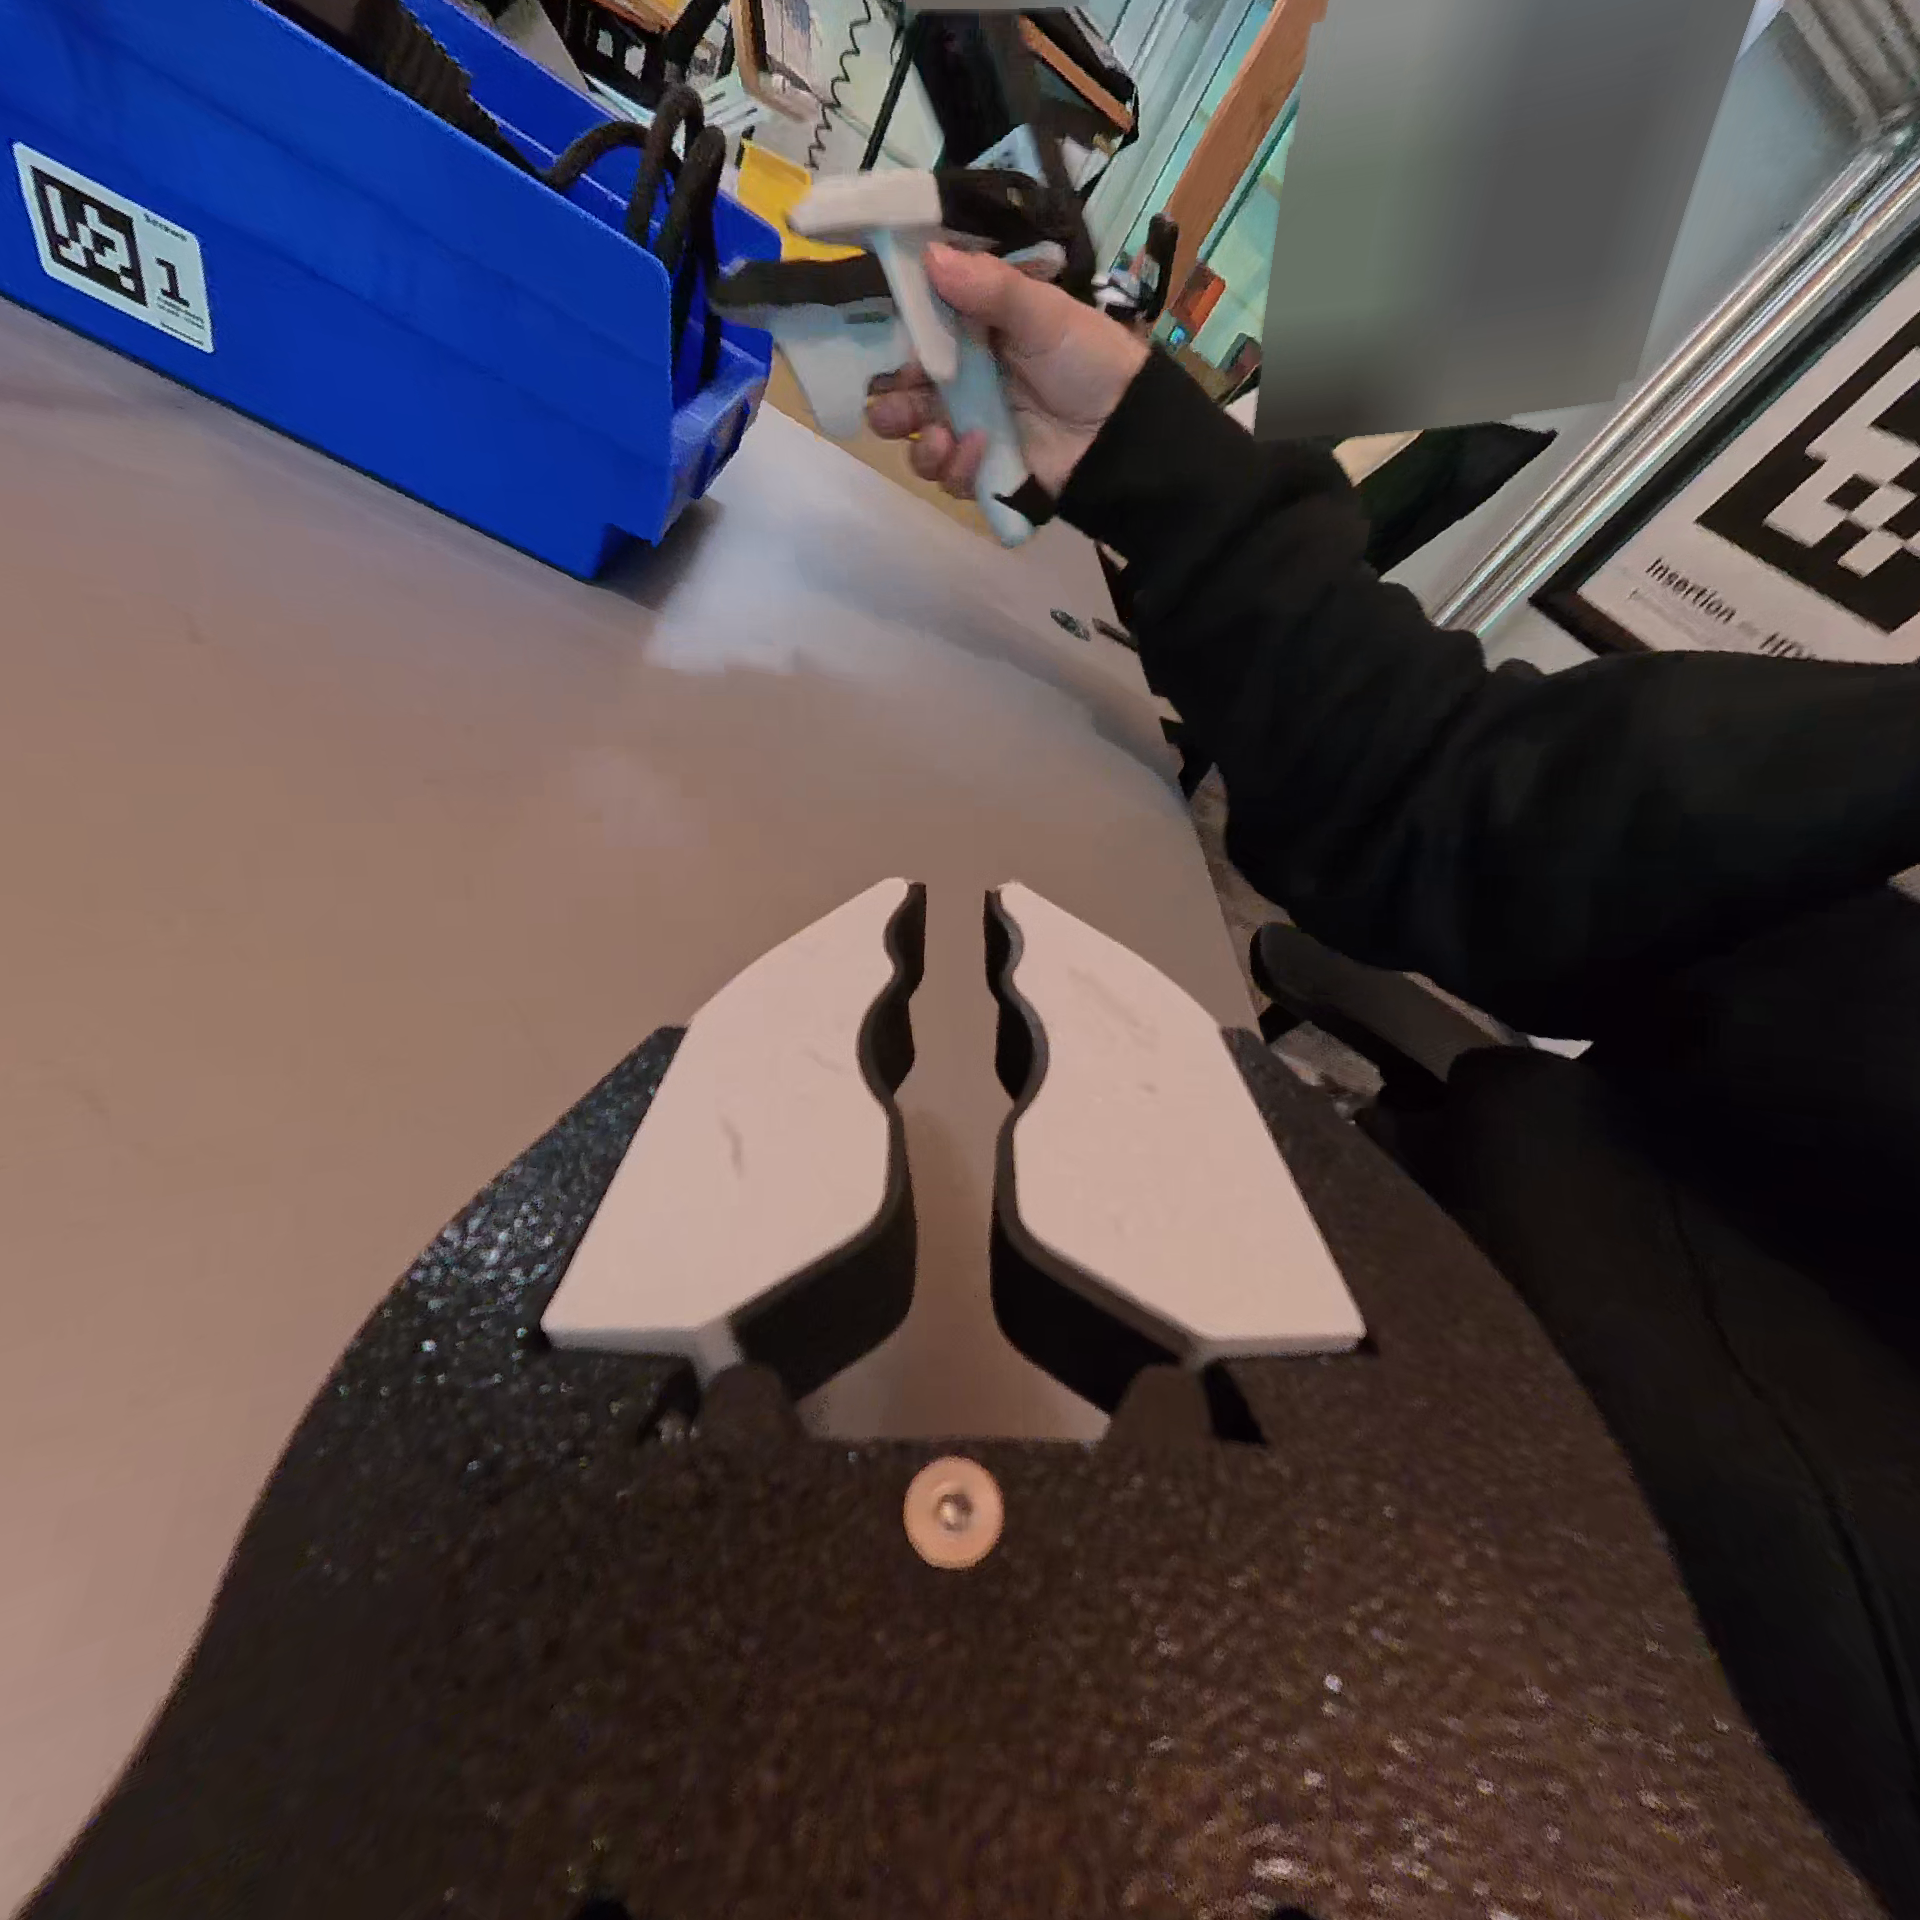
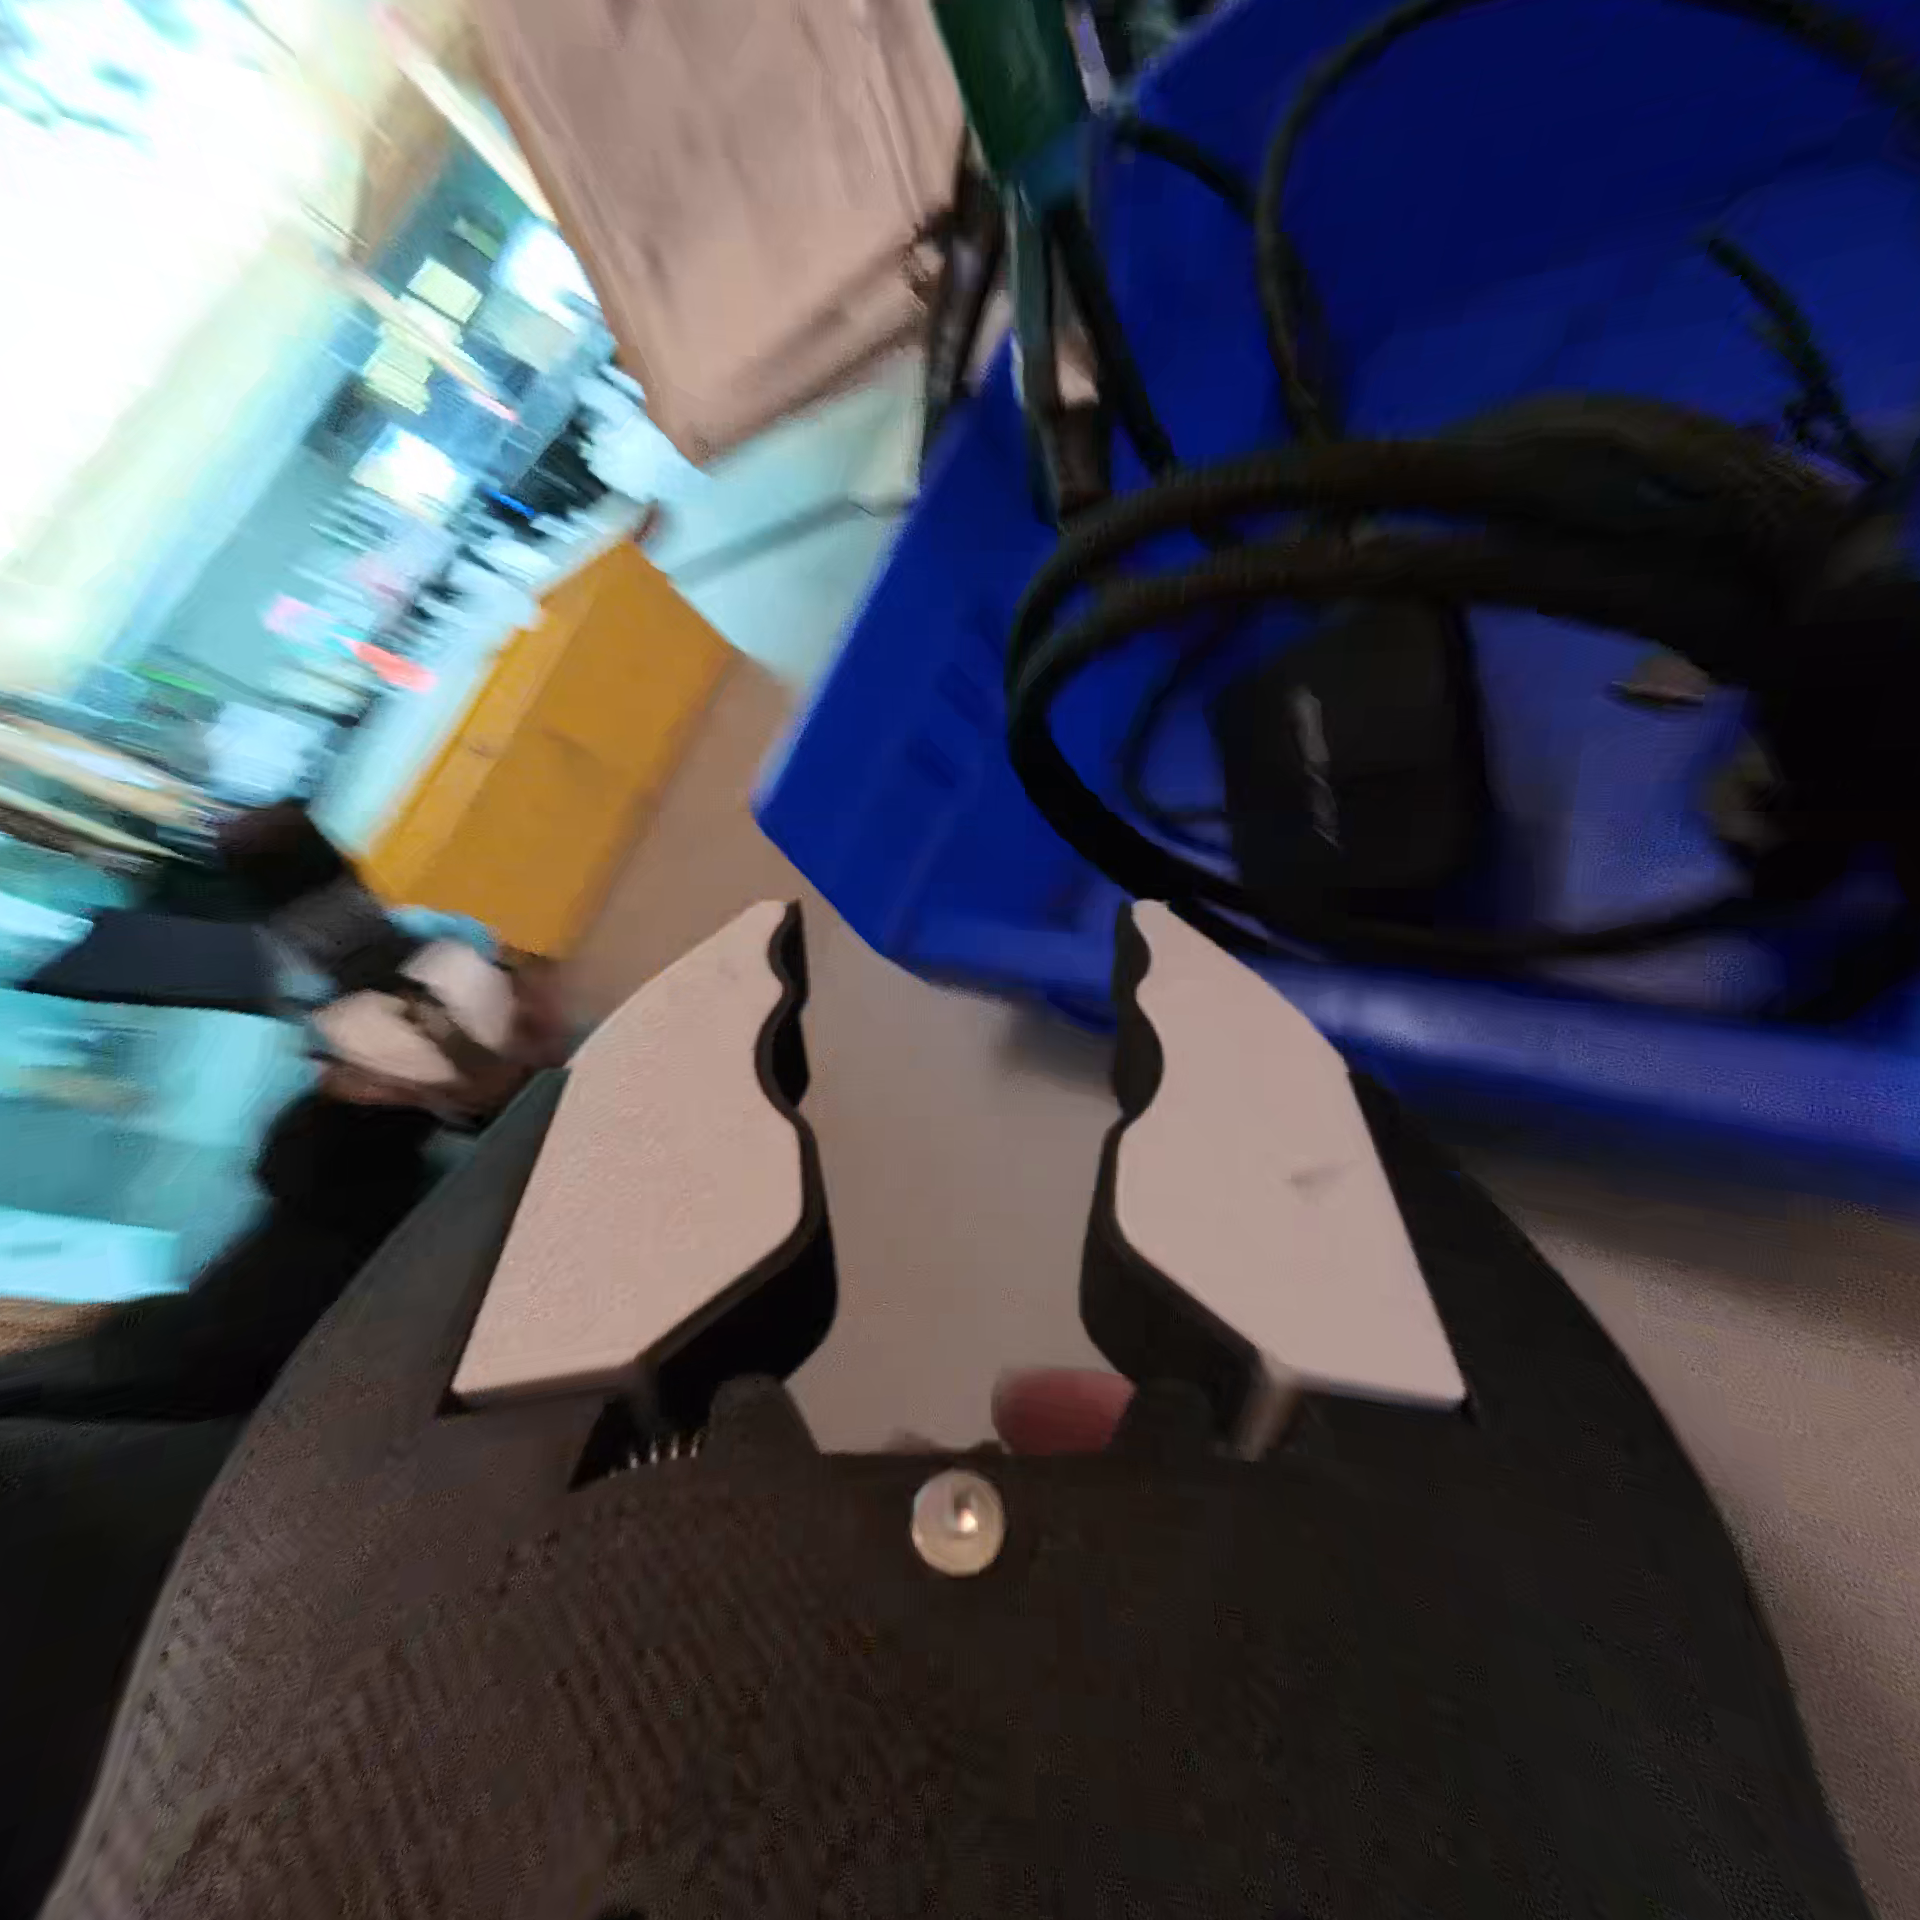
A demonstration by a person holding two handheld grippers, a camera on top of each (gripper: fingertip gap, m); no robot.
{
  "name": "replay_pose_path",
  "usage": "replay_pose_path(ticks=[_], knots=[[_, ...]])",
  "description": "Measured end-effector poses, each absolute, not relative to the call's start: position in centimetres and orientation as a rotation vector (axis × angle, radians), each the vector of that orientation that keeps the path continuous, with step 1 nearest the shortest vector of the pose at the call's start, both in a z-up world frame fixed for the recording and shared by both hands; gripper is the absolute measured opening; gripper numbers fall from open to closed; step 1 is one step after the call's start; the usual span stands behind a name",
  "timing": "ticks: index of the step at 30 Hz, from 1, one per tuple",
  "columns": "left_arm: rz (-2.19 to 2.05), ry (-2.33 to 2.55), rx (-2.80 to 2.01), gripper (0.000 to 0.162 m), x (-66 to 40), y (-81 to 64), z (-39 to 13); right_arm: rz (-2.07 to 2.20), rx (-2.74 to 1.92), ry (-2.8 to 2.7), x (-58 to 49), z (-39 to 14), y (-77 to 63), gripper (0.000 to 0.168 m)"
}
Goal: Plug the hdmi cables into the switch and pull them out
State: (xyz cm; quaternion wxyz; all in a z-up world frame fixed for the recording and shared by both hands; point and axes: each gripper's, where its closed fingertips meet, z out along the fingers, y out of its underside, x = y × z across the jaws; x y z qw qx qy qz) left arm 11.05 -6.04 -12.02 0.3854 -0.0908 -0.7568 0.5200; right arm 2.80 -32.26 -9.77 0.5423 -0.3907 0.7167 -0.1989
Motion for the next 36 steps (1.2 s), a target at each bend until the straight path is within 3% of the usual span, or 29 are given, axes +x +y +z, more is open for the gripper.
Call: replay_pose_path(ticks=[5, 7, 13, 16, 21, 24, 26, 27, 31, 32, 36], knots=[[1.4, -2.044, -0.256, 0.016, 11.3, -6.8, -12.5, -1.02, -1.158, 1.897, -2.6, -11.3, -31.2, 0.096], [1.53, -2.14, -0.19, 0.025, 12.6, -7.9, -12.4, -1.114, -1.178, 1.865, -3.5, -11.4, -30.1, 0.102], [1.809, -2.324, 0.033, 0.065, 12.1, -15.0, -10.2, -1.252, -1.049, 1.874, -4.6, -9.1, -31.6, 0.106], [1.768, -2.508, 0.073, 0.094, 9.9, -21.6, -9.2, -1.225, -0.98, 1.821, -4.1, -8.6, -31.2, 0.101], [1.714, -2.684, 0.417, 0.105, 12.2, -30.9, -10.0, -1.193, -0.979, 1.775, -4.1, -7.6, -30.4, 0.098], [1.65, -2.79, 0.396, 0.098, 13.8, -33.1, -12.7, -1.258, -0.949, 1.728, -4.9, -6.2, -30.6, 0.096], [1.693, -2.74, 0.359, 0.058, 14.0, -33.0, -12.4, -1.272, -0.933, 1.721, -5.4, -5.9, -30.9, 0.092], [1.718, -2.806, 0.359, 0.045, 14.9, -32.3, -12.4, -1.269, -0.928, 1.727, -5.7, -5.9, -31.1, 0.091], [1.821, -2.896, 0.331, 0.011, 17.5, -28.1, -12.0, -1.273, -0.9, 1.738, -6.3, -5.3, -31.4, 0.089], [1.832, -2.872, 0.301, 0.005, 17.8, -26.7, -12.0, -1.283, -0.902, 1.726, -6.4, -4.9, -31.2, 0.088], [1.838, -2.797, 0.077, 0.005, 17.7, -19.6, -11.9, -1.321, -0.963, 1.665, -5.7, -3.1, -29.5, 0.088]])
